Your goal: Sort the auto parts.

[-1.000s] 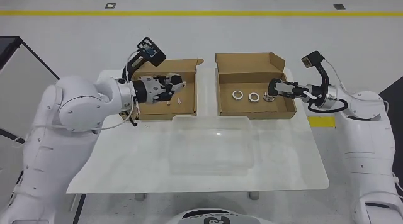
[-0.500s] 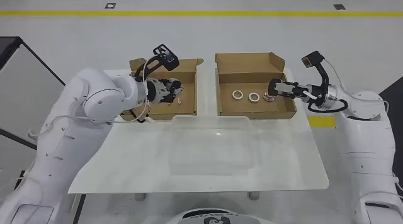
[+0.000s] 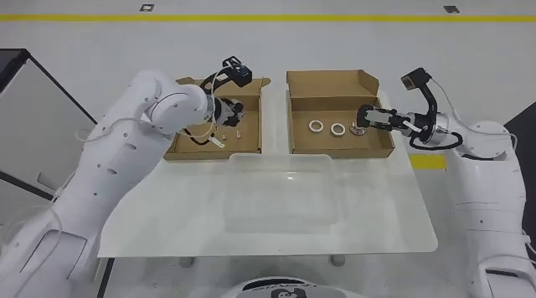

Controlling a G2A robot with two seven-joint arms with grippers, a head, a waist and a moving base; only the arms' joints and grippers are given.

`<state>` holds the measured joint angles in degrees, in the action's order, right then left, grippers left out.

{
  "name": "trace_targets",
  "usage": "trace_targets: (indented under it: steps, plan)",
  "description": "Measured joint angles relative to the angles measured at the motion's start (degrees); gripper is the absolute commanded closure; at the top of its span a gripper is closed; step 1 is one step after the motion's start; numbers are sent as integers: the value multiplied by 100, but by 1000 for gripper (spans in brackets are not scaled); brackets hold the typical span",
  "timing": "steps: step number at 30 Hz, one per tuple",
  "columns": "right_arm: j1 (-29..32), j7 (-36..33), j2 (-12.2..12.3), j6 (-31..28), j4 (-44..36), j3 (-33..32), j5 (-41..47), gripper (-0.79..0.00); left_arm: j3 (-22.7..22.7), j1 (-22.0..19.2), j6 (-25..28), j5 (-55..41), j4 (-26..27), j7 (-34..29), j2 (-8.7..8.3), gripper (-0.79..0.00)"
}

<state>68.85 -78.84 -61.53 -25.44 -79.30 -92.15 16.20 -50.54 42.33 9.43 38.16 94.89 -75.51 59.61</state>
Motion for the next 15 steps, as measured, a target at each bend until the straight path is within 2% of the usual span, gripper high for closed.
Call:
trace_targets:
  steps: [10,15]
  plan:
    - [0,0,0,0,0,0,0,-785,633,-547,-109,82,-1070,-1,254,0]
    - [0,0,0,0,0,0,0,-785,652,-562,-112,100,-1095,-1,261,0]
